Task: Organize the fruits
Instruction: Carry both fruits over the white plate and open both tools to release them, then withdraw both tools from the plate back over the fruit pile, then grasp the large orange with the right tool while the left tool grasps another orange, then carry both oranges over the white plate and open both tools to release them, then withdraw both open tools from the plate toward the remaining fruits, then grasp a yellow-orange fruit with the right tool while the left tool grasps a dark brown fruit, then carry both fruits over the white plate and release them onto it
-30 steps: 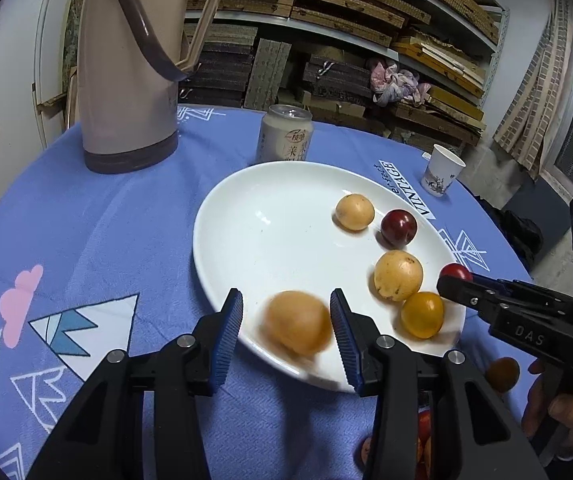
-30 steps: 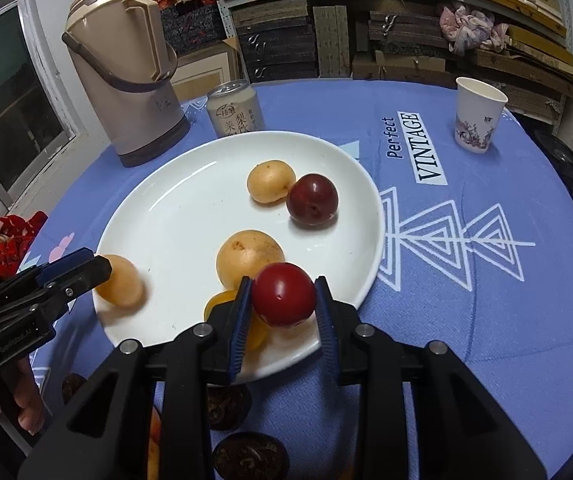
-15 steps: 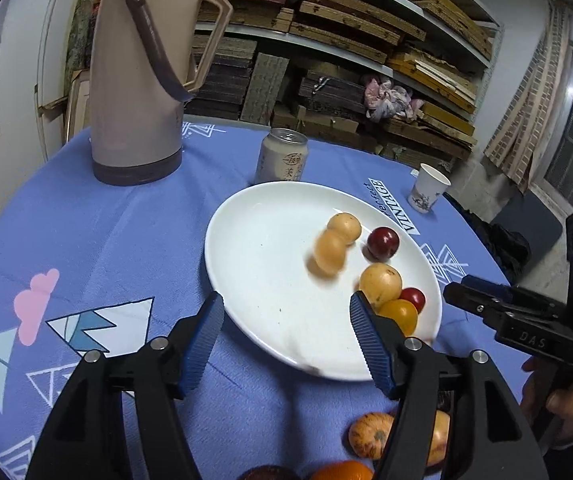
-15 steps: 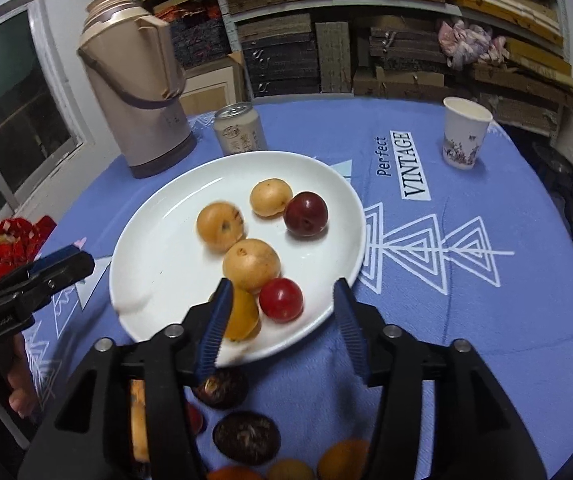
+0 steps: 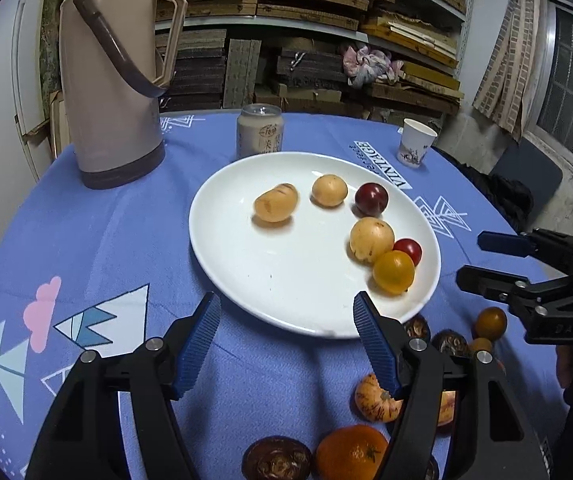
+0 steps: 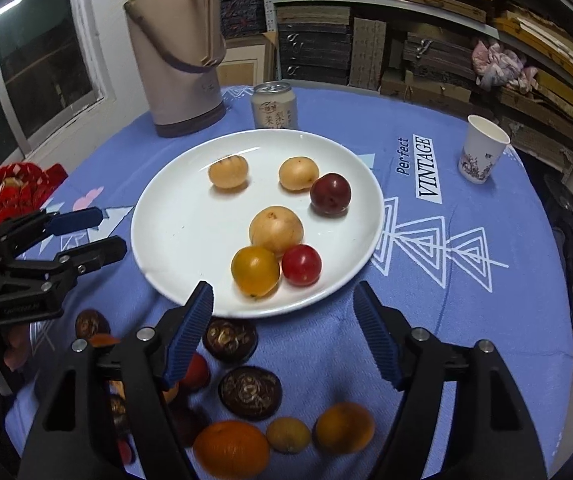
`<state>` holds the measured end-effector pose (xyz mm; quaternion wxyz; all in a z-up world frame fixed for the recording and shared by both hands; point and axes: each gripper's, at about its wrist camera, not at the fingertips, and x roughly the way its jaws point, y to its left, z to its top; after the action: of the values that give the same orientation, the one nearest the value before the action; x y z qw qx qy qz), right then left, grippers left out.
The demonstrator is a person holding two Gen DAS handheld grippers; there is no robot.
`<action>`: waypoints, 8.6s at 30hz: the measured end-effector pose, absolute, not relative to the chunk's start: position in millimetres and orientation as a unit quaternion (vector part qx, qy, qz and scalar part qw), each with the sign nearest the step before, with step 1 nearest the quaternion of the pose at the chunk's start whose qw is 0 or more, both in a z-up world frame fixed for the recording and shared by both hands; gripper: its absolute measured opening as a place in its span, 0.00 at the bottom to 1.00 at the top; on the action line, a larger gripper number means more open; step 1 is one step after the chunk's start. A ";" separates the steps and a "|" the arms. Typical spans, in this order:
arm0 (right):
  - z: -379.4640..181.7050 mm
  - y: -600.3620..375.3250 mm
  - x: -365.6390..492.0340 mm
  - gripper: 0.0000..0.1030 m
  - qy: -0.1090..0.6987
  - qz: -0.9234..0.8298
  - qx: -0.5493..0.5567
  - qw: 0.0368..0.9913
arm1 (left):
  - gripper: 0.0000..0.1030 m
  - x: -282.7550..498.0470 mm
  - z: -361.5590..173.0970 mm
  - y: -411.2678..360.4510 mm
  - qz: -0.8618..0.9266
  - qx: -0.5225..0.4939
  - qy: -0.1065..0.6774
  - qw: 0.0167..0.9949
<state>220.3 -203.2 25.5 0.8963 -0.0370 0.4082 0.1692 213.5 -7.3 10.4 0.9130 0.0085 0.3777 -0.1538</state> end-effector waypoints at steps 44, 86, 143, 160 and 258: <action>-20.0 -179.8 137.3 0.64 0.450 0.224 -0.205 0.840 | 0.76 152.8 -4.8 1.4 -0.190 0.061 0.419 0.886; -32.5 -178.2 135.8 0.47 0.467 0.242 -0.202 0.826 | 0.52 138.6 -30.9 -33.9 -0.278 0.098 0.433 0.852; 6.5 -135.3 253.6 0.46 0.424 0.188 -0.074 0.883 | 0.45 233.3 -0.2 6.4 -0.166 -0.085 0.405 0.895; 29.4 -154.8 233.1 0.61 0.389 0.220 -0.048 0.893 | 0.72 207.5 11.7 10.7 -0.151 -0.037 0.371 0.916; -3.4 -220.5 180.6 0.36 0.418 0.177 0.031 0.891 | 0.41 193.7 -2.3 4.0 -0.163 -0.009 0.421 0.892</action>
<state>180.6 -220.5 -3.4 0.8905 0.0306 0.4180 0.1770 193.7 4.0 -2.3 0.8921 -0.0088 0.4212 -0.1631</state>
